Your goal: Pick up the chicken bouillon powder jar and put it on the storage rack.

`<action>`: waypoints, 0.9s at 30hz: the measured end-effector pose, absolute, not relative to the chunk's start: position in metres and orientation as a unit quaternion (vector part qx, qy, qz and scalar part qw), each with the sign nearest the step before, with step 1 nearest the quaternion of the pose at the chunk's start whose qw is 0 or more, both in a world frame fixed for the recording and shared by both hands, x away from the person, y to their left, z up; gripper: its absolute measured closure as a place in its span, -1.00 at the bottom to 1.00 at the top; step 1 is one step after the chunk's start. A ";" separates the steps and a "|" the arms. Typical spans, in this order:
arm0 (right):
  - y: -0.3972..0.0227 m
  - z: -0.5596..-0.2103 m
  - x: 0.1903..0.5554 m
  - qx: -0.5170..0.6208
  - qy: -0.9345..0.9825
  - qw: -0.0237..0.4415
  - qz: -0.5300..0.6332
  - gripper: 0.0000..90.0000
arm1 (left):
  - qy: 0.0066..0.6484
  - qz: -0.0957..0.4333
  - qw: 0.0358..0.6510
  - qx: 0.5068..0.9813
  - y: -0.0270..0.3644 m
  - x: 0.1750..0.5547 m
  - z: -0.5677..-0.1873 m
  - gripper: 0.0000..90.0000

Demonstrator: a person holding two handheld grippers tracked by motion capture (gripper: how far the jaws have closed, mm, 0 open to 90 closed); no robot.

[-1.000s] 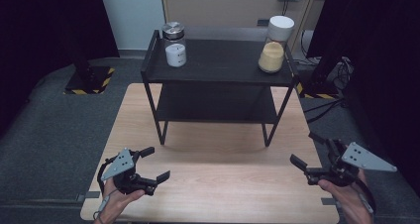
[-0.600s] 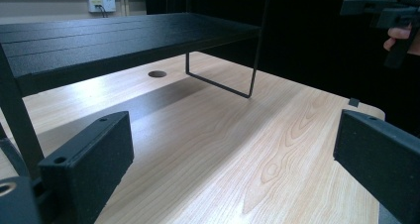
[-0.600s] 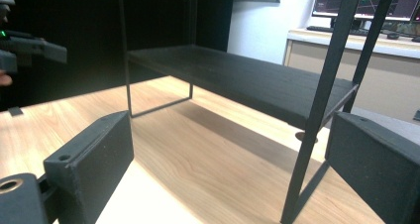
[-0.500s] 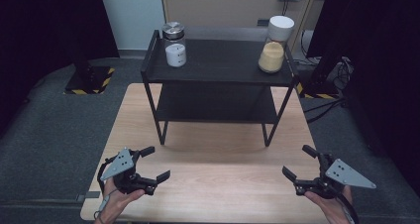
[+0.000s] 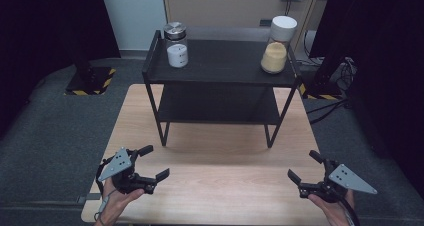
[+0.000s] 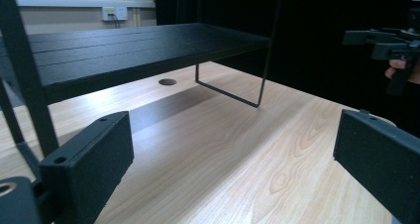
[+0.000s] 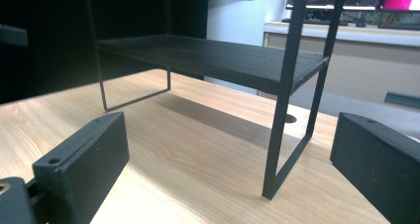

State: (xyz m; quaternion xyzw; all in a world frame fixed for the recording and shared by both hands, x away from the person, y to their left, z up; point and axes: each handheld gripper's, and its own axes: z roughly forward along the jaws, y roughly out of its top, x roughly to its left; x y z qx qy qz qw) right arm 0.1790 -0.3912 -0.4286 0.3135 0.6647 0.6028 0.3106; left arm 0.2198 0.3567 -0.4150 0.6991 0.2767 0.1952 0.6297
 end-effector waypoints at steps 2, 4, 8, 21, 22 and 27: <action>-0.392 -0.429 0.177 0.316 0.663 0.314 0.601 -0.97 | 0.280 0.197 0.632 0.696 0.358 0.219 -0.416 -0.98; -0.393 -0.429 0.176 0.318 0.660 0.317 0.603 -0.97 | 0.280 0.203 0.631 0.694 0.359 0.217 -0.415 -0.98; -0.395 -0.431 0.172 0.324 0.650 0.328 0.603 -0.98 | 0.285 0.211 0.635 0.686 0.360 0.213 -0.415 -0.98; -0.394 -0.433 0.169 0.337 0.640 0.333 0.605 -0.98 | 0.307 0.229 0.651 0.656 0.369 0.207 -0.419 -0.99; -0.394 -0.433 0.170 0.336 0.641 0.332 0.605 -0.98 | 0.308 0.229 0.651 0.655 0.369 0.207 -0.420 -0.99; -0.394 -0.434 0.173 0.333 0.649 0.323 0.603 -0.98 | 0.303 0.224 0.648 0.662 0.368 0.210 -0.419 -0.99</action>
